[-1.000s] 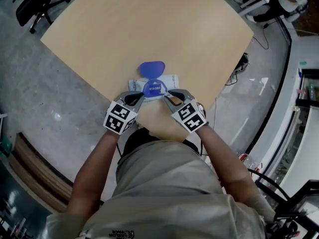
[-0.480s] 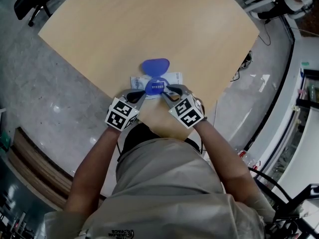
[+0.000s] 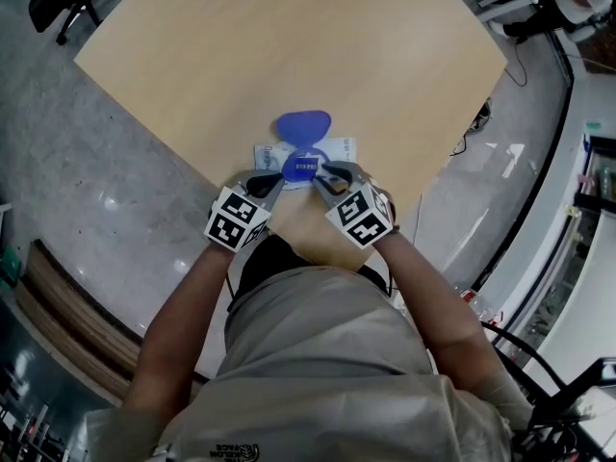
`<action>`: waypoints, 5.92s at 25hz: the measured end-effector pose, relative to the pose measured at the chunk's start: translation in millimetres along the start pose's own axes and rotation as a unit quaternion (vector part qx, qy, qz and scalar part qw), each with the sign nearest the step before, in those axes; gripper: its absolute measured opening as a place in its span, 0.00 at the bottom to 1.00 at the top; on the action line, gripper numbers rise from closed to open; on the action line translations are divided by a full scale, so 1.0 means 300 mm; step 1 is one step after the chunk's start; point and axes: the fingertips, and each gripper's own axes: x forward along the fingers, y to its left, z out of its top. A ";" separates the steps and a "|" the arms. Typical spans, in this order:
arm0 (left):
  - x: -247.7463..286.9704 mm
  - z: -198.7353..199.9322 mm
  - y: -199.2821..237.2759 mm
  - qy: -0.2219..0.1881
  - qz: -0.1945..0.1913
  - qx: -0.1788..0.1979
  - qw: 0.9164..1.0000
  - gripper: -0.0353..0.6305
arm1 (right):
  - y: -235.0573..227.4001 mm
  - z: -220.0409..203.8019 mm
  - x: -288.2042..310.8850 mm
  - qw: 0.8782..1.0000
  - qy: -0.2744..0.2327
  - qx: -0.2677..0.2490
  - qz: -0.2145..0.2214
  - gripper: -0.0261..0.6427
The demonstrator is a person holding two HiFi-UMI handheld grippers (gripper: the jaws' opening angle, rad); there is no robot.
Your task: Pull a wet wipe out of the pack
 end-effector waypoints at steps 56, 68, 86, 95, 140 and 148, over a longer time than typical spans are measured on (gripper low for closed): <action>0.065 0.024 -0.005 0.039 0.029 0.015 0.999 0.06 | -0.204 -0.072 -0.293 0.985 -0.074 0.128 -0.087 0.05; 0.067 0.022 0.001 0.042 0.031 0.015 0.999 0.06 | -0.236 -0.048 -0.347 0.981 -0.090 0.133 -0.104 0.05; 0.084 0.015 0.004 0.047 0.037 0.018 0.998 0.06 | -0.307 -0.011 -0.498 0.970 -0.131 0.137 -0.150 0.05; 0.084 0.024 -0.010 0.049 0.042 0.017 0.998 0.06 | -0.312 0.037 -0.608 0.965 -0.163 0.127 -0.164 0.05; -0.449 0.332 -1.384 -0.189 0.196 0.023 0.962 0.06 | 0.152 -0.398 -1.412 0.945 -0.325 -0.021 0.043 0.05; -0.532 0.301 -1.567 -0.207 0.191 0.033 0.959 0.06 | 0.338 -0.454 -1.515 0.940 -0.335 -0.058 0.036 0.05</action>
